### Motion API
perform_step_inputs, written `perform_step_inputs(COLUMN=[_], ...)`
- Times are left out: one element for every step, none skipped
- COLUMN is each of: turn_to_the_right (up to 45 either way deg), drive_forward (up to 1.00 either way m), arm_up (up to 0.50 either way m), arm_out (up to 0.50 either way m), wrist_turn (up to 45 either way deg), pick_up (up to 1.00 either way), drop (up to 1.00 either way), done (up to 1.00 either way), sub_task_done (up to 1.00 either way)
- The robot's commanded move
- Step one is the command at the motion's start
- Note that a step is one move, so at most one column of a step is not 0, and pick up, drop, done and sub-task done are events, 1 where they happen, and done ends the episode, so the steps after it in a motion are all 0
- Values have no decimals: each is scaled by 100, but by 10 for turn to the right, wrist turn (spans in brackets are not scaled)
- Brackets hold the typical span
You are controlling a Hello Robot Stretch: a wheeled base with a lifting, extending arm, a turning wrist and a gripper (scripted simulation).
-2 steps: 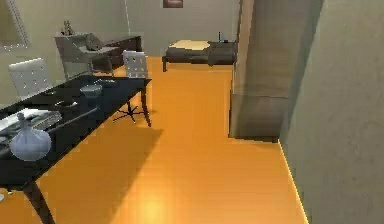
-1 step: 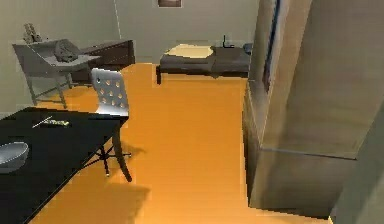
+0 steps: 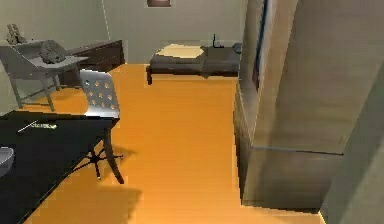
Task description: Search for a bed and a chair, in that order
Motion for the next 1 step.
perform_step_inputs(turn_to_the_right=[0], drive_forward=[90], arm_up=[0], arm_out=[0], wrist_turn=[0], pick_up=[0], drop=[0], done=[0], sub_task_done=[0])
